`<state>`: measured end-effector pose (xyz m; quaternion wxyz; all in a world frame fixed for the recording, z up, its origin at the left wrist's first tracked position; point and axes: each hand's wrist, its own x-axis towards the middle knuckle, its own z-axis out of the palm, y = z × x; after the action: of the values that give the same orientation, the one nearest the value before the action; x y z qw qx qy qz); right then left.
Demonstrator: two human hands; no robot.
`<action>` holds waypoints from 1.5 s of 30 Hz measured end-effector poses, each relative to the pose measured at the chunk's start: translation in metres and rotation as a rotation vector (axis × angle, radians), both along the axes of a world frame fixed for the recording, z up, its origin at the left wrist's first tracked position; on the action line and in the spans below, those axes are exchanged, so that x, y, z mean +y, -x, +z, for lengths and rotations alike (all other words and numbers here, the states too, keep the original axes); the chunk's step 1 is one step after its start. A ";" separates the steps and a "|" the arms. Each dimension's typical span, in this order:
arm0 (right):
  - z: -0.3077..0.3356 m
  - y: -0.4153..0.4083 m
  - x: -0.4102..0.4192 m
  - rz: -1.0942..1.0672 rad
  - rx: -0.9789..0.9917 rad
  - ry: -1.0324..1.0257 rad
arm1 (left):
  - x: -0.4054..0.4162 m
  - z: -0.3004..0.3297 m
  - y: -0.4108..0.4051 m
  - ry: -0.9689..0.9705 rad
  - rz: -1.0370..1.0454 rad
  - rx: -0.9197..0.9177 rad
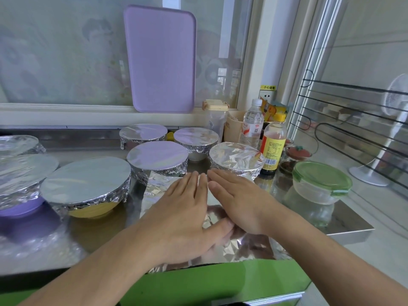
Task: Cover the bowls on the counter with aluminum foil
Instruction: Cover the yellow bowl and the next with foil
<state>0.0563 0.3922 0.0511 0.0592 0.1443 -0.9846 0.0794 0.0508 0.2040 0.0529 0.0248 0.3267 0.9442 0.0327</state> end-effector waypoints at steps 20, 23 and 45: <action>-0.009 -0.017 -0.006 -0.137 0.054 0.046 | 0.016 0.001 0.012 -0.070 0.105 -0.001; -0.007 -0.015 -0.007 -0.096 0.074 -0.059 | 0.022 -0.004 0.008 -0.198 0.181 0.062; 0.003 0.010 -0.006 -0.120 -0.147 0.034 | 0.000 0.002 -0.009 0.037 0.067 -0.060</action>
<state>0.0464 0.3858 0.0541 -0.0061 0.0781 -0.9916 0.1026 0.0595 0.2037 0.0545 0.0578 0.2933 0.9539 0.0257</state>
